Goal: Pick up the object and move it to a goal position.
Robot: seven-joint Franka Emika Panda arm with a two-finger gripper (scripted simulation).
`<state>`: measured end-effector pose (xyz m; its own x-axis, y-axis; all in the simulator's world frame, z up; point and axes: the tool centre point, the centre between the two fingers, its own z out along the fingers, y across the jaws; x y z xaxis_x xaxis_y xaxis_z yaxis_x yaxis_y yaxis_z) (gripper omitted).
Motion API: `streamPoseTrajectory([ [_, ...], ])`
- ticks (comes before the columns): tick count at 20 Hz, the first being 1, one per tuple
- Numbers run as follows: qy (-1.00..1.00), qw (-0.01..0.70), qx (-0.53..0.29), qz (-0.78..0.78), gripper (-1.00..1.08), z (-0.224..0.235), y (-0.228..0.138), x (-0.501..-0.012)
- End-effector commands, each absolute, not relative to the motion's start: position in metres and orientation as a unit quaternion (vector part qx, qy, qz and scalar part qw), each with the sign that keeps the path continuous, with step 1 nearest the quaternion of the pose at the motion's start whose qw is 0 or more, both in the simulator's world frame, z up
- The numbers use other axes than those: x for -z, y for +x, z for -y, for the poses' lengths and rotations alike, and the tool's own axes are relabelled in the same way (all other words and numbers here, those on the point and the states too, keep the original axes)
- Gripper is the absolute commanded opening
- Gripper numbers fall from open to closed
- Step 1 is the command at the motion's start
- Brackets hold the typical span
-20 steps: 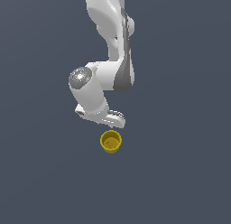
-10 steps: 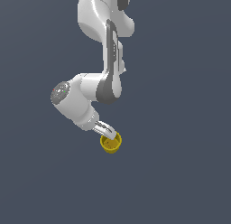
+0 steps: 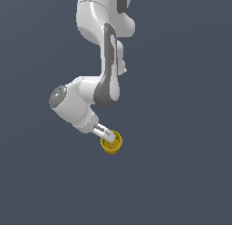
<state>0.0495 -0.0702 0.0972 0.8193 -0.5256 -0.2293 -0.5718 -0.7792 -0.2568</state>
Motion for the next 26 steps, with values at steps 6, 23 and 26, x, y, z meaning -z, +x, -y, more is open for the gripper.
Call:
streamPoseTrajectory([
  [6,-0.939,0.161,-0.074,-0.294,0.28,0.061,0.048,-0.073],
  [23,-0.939,0.161,-0.074,-0.294,-1.0,0.06,0.046,-0.078],
  [26,-0.939,0.161,-0.074,-0.294,-1.0,0.059,0.044,-0.088],
])
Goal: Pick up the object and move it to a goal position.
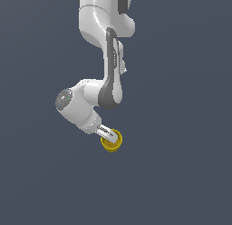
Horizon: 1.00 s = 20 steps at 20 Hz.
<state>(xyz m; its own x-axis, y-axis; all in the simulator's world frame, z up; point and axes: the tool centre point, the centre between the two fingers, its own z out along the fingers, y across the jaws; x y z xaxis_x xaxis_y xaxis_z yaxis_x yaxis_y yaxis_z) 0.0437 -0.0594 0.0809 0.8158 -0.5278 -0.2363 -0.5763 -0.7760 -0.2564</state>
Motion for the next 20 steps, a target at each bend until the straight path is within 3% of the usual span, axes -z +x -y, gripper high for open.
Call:
streamPoseTrajectory([
  [1,-0.939,0.161,-0.074,-0.294,-1.0,0.059,0.042,-0.092],
  [9,-0.939,0.161,-0.074,-0.294,-1.0,0.053,0.027,-0.144],
  [20,-0.939,0.16,-0.074,-0.294,-1.0,0.041,-0.009,-0.265],
])
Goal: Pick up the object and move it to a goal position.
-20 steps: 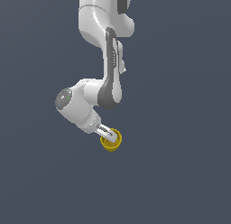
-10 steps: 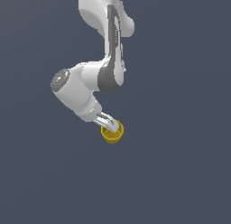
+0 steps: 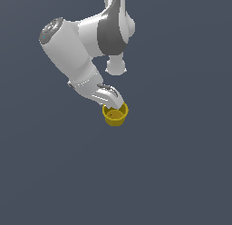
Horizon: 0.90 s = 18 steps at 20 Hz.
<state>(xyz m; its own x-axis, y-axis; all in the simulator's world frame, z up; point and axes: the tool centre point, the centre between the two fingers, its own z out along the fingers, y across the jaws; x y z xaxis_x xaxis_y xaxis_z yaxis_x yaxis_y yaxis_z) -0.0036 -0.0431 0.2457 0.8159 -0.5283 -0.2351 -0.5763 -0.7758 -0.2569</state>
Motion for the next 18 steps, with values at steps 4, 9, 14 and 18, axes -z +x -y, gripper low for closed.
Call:
streamPoseTrajectory([
  [4,-0.939,0.16,-0.074,-0.294,-1.0,0.037,-0.022,-0.313],
  [9,-0.94,0.159,-0.074,-0.294,-1.0,0.031,-0.039,-0.372],
  [14,-0.94,0.159,-0.073,-0.294,-1.0,0.025,-0.054,-0.43],
  [18,-0.94,0.159,-0.073,-0.294,-1.0,0.022,-0.063,-0.471],
])
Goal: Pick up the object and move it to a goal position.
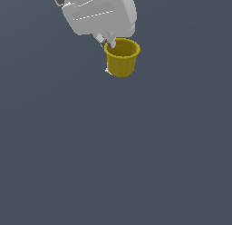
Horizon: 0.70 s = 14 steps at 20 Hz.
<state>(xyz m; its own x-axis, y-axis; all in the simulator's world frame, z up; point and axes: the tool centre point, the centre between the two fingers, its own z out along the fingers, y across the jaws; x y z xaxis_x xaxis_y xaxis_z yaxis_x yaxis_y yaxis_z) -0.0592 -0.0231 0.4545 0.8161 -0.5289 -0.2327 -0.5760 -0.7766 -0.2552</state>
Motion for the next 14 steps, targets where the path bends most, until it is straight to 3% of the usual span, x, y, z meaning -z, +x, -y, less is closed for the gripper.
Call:
streamPoseTrajectory([
  [1,-0.94,0.159,-0.073,-0.294,-1.0,0.021,-0.065,-0.479],
  [14,-0.94,0.16,-0.074,-0.293,-1.0,0.015,-0.076,-0.538],
])
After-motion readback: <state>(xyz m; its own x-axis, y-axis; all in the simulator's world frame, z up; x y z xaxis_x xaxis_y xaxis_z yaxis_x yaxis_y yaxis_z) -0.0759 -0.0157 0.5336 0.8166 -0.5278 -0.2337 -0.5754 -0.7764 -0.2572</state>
